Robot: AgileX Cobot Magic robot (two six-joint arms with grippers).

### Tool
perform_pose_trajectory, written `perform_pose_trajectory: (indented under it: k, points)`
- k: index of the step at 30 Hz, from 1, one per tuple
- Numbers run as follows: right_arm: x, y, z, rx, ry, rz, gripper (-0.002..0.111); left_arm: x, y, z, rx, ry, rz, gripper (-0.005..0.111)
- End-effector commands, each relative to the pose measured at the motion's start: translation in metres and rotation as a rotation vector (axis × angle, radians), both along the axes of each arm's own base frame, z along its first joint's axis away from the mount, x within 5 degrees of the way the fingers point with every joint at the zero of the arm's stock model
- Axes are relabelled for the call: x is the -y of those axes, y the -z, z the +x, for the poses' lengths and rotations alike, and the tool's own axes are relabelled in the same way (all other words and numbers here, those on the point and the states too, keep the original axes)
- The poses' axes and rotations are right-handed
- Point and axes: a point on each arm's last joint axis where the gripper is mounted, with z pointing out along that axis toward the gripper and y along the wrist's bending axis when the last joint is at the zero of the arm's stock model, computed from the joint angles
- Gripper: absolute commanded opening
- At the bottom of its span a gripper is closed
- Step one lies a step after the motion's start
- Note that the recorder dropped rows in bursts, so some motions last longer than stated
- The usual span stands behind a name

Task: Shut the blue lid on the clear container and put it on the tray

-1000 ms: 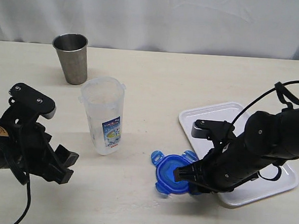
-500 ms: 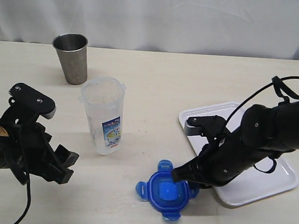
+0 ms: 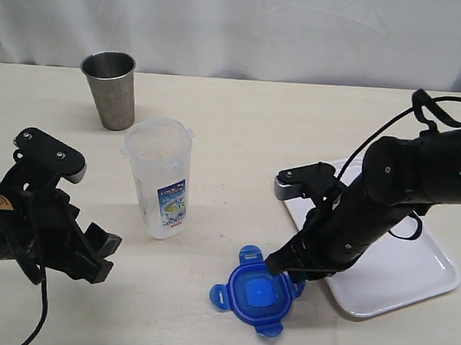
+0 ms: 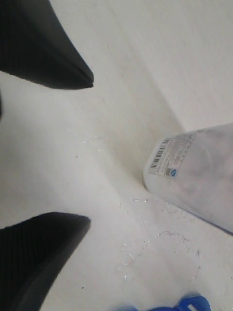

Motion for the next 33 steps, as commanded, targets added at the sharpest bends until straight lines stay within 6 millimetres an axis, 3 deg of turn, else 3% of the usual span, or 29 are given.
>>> perform_pose_trajectory:
  k: [1,9,13,19,23,26,29,33]
  points:
    - [0.004,0.001,-0.003,-0.045,0.015,-0.041,0.031,-0.001,-0.001,0.0,0.009,-0.013,-0.006,0.067]
    - [0.001,0.001,-0.002,-0.04,0.061,-0.005,0.031,-0.001,-0.001,0.0,0.009,-0.013,-0.006,0.067]
    - [0.0,0.013,-0.002,-0.083,0.066,-0.019,0.031,-0.001,-0.001,0.0,0.009,-0.013,-0.006,0.067]
    - [-0.002,0.015,-0.001,-0.072,0.024,-0.003,0.03,-0.001,-0.001,0.0,0.009,-0.013,-0.006,0.067]
    - [-0.003,0.014,0.001,-0.04,-0.018,0.008,0.004,-0.001,-0.001,0.0,0.009,-0.013,-0.006,0.067]
    - [-0.003,0.014,0.001,-0.039,-0.025,0.007,0.004,-0.001,-0.001,0.0,0.011,-0.013,-0.006,0.067]
    - [-0.003,0.006,0.002,0.005,-0.034,0.018,0.004,-0.001,-0.001,0.0,0.016,-0.015,-0.005,0.067]
    - [-0.002,-0.023,0.004,0.126,-0.043,0.054,0.004,-0.001,-0.001,0.0,0.016,-0.015,-0.005,0.067]
